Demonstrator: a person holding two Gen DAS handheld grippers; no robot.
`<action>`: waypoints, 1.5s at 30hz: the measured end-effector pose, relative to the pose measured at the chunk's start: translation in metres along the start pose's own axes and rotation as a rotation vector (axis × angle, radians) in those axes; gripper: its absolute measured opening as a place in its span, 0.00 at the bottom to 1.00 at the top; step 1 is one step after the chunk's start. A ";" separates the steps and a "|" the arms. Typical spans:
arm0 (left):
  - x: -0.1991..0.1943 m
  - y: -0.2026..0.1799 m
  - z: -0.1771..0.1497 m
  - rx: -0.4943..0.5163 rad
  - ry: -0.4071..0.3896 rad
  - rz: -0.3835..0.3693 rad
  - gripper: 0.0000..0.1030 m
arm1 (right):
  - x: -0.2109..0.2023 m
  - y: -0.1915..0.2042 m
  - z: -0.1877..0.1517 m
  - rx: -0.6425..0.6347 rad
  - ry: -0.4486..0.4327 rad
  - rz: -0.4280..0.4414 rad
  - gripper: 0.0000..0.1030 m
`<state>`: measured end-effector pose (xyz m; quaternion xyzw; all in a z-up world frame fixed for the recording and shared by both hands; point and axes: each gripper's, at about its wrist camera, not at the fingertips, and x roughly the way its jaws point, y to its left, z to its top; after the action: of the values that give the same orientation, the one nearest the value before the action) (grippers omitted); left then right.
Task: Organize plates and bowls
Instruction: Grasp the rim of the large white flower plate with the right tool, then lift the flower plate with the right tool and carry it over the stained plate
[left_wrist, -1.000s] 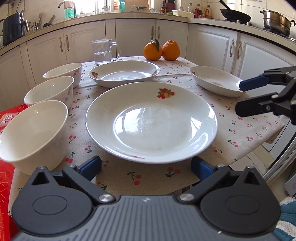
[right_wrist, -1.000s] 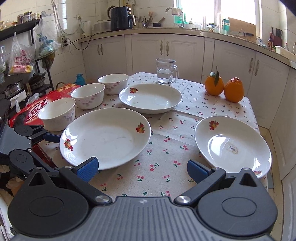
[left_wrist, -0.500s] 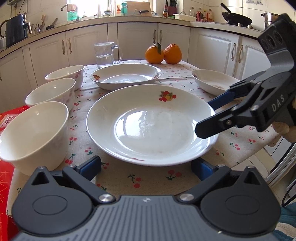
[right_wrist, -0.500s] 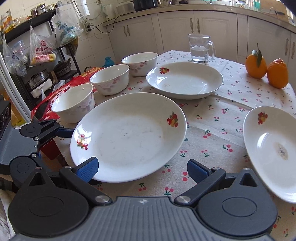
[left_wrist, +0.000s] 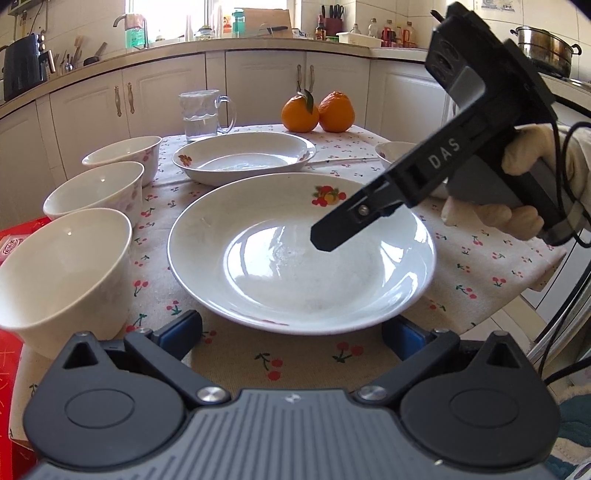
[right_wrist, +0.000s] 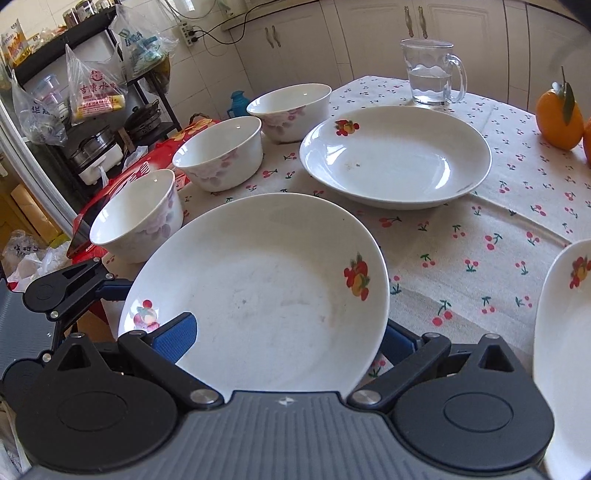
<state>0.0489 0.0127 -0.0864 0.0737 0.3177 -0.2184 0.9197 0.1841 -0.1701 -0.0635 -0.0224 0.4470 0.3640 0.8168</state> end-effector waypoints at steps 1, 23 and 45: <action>0.000 0.000 0.000 0.003 -0.001 -0.003 1.00 | 0.002 -0.001 0.004 -0.005 0.007 0.003 1.00; 0.003 0.002 0.001 0.021 -0.004 -0.024 0.98 | 0.023 -0.017 0.047 -0.061 0.133 0.113 0.89; 0.002 0.005 0.002 0.048 0.000 -0.053 0.96 | 0.022 -0.020 0.051 -0.043 0.158 0.136 0.89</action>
<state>0.0541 0.0159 -0.0860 0.0875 0.3140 -0.2503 0.9117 0.2400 -0.1536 -0.0556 -0.0382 0.5028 0.4250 0.7517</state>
